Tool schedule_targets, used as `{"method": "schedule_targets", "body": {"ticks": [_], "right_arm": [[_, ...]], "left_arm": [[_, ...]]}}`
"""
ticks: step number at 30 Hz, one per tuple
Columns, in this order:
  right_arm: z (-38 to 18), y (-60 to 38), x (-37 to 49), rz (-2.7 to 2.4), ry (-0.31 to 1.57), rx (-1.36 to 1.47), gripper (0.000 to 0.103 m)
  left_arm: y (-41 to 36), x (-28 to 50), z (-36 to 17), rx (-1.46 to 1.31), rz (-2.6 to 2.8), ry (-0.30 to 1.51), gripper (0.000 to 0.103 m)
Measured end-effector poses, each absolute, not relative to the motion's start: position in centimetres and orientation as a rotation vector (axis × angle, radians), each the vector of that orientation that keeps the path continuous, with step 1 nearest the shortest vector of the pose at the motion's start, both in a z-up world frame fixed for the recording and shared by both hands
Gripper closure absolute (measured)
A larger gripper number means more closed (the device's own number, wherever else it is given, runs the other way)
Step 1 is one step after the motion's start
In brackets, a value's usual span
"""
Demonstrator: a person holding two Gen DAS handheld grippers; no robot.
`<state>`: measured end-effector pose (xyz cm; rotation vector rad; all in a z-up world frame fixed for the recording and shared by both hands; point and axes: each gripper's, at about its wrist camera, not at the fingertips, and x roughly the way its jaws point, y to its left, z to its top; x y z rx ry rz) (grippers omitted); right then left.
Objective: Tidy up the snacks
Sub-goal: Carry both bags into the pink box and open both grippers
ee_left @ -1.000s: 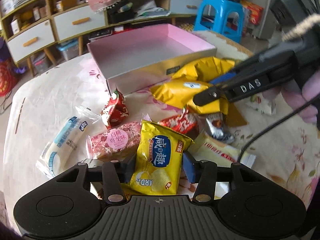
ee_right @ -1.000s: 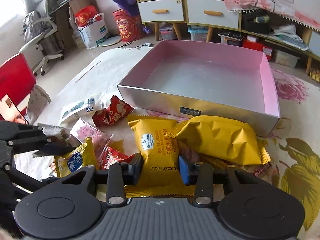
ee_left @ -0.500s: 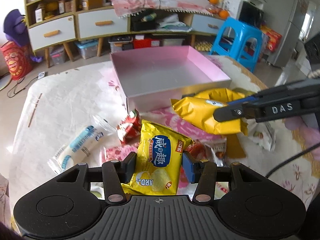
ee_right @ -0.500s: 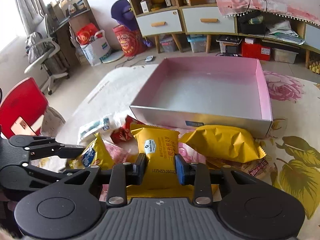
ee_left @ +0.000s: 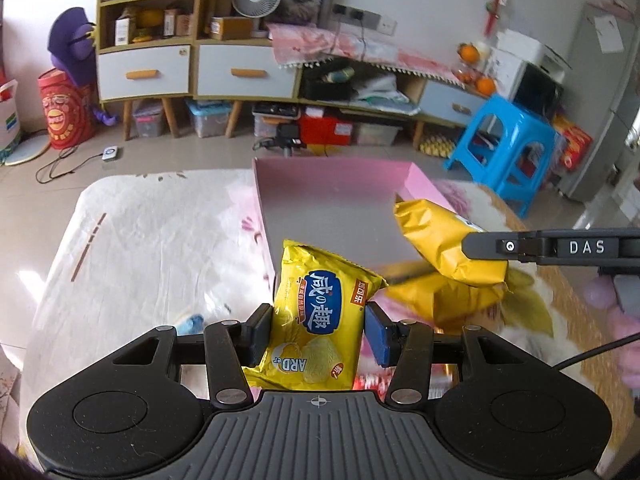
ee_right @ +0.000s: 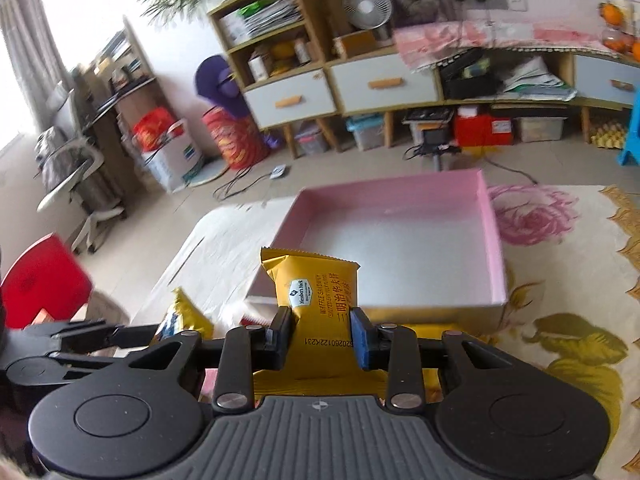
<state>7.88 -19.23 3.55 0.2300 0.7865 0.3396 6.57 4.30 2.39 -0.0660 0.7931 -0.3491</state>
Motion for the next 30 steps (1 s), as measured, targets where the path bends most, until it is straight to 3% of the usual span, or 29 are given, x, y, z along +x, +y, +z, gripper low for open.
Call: {"method": "schedule_targets", "body": {"ticks": [19,22,24,30], "right_arm": [[-0.1,-23.1,13.9,0.160,0.759,0.330,0.080],[-1.0,-23.6,14.5,0.135,0.772,0.316,0.080],[-1.3,-23.6,14.9,0.127,0.783,0.312,0.080],[-1.9,-23.4,15.4,0.125,0.799,0.293,0.080]], "left_arm": [[-1.4,15.1,-1.4,-0.066,-0.244,0.716,0.056],[-1.8,16.0,-2.4,-0.045,-0.232,0.731,0.058],[-1.8,16.5,-2.9,-0.051,-0.228,0.741,0.067],[-1.7,17.3,-4.1,-0.068,-0.221,0.777,0.067]]}}
